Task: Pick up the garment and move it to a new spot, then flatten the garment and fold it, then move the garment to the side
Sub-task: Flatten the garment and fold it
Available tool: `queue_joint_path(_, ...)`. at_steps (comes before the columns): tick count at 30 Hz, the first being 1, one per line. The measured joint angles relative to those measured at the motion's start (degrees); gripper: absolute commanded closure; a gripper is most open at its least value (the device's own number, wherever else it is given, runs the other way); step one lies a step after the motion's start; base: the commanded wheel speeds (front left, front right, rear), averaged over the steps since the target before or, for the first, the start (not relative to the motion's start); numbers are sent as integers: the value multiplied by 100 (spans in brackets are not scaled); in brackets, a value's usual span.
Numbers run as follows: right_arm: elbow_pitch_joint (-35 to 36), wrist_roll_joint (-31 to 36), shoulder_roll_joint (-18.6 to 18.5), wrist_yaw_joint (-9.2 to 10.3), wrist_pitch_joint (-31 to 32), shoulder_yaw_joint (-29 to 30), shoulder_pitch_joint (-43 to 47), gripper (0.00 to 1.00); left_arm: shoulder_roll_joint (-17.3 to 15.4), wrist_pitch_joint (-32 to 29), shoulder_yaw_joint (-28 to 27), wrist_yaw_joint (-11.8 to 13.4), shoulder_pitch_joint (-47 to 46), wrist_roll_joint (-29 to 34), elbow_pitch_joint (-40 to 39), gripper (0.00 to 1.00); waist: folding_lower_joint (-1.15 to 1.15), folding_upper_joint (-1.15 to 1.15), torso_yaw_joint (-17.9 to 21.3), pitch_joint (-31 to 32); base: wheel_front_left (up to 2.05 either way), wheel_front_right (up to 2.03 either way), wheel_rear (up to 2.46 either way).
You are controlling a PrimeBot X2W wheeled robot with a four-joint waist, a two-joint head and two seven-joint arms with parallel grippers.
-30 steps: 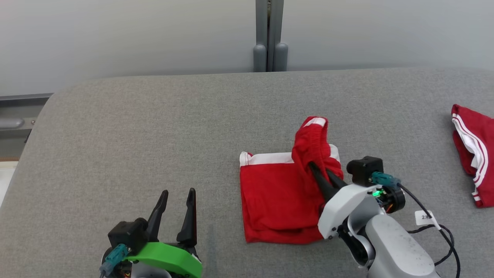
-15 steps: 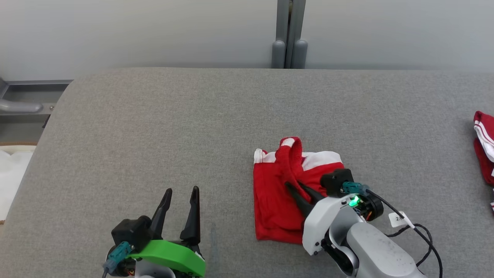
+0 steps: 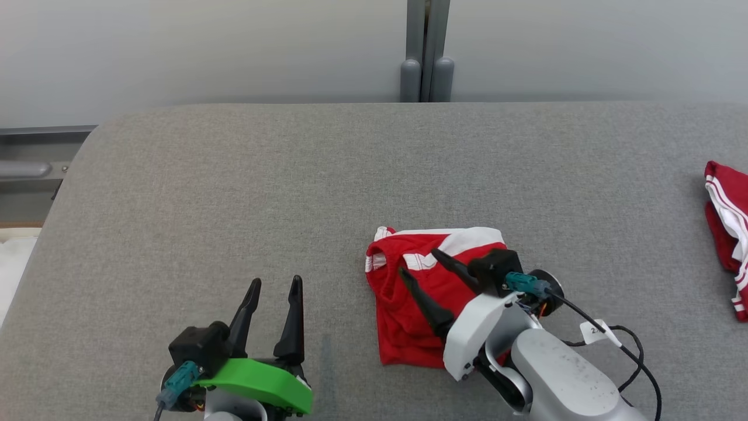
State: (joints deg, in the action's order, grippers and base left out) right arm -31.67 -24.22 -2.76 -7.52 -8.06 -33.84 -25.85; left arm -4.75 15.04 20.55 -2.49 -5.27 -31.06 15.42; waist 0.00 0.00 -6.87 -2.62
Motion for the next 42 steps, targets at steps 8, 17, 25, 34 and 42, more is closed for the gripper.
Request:
queue_joint_path(8, 88, 534, -1, 0, -379, 968, 113, 0, 34, 0, 55, -86, -144, 260, 23, 0, 0, 0, 141, 73, 0, 0, 0)
queue_joint_path(17, 52, 1259, -2, 0, -612, 2313, 595, 0, 31, 0, -91, -107, -200, 423, 97, 0, 0, 0, 333, 282, 0, 0, 0)
queue_joint_path(25, 305, 1389, -5, 0, -687, 3193, 1375, 0, -2, 0, -428, 0, 321, 750, 2, 0, 0, 0, 556, 428, 0, 0, 0)
queue_joint_path(34, 791, 1347, -3, 0, -693, 3287, 1952, 0, 64, 0, -962, 54, 928, 740, -252, 0, 0, 0, 695, 486, 0, 0, 0)
queue_joint_path(42, 864, 1256, -3, 0, -693, 3254, 2072, 0, 111, 0, -1094, 13, 1083, 916, -302, 0, 0, 0, 695, 520, 0, 0, 0)
